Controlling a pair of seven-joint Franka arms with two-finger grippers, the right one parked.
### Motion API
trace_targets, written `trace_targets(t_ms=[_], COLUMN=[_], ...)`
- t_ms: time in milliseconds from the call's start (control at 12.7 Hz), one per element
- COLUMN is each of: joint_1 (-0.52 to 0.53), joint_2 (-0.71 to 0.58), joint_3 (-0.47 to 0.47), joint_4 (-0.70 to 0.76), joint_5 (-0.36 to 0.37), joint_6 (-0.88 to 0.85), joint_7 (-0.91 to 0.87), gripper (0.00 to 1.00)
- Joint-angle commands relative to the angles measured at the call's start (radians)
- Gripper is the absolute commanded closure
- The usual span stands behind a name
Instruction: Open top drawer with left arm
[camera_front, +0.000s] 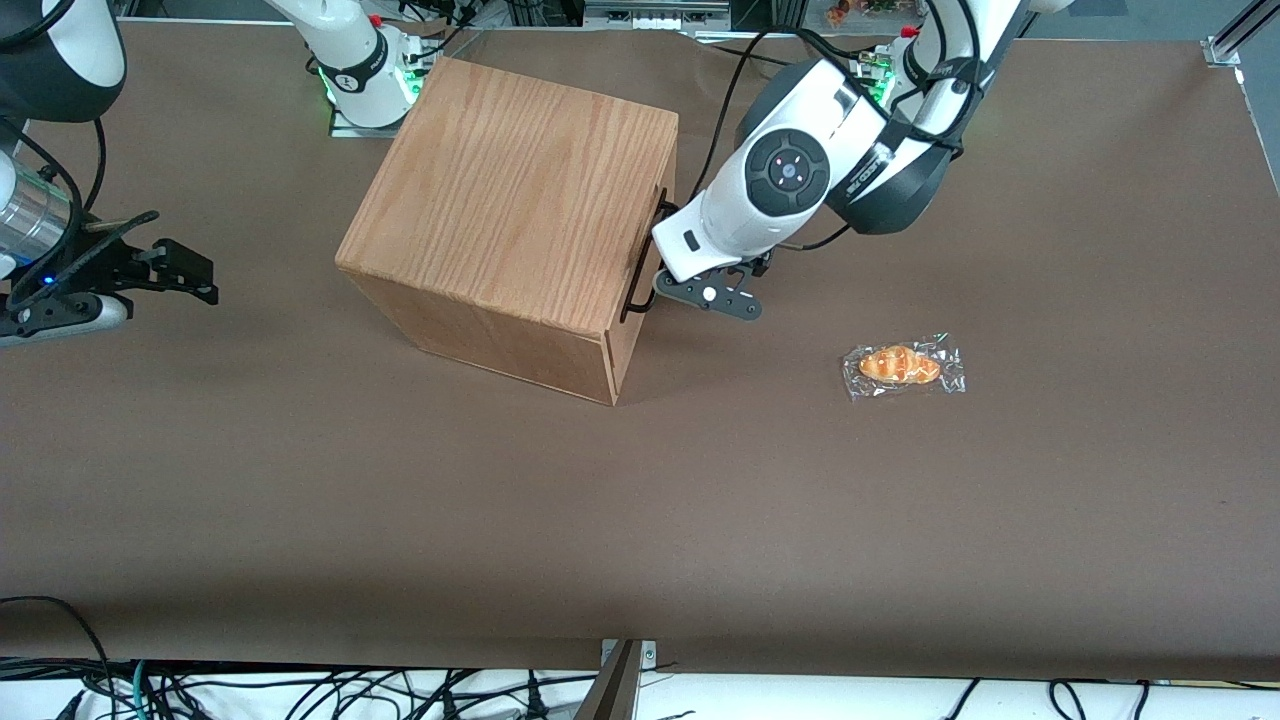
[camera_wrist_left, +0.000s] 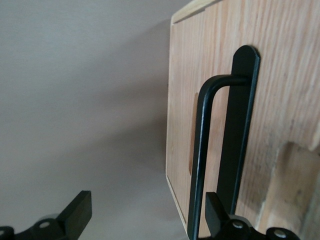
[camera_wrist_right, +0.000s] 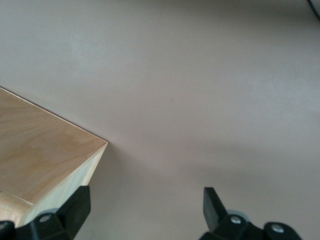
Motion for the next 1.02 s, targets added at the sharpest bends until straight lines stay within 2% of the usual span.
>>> trace_targets(t_ms=[0, 943], joint_1=[-0.006, -0.006], joint_2=[0.030, 0.054], joint_3=[0.015, 0.016], joint_4=[0.035, 0.032], joint_5=[-0.053, -0.036], joint_6=[0.004, 0.011], joint_7=[0.087, 0.095], gripper=[0.00, 0.00])
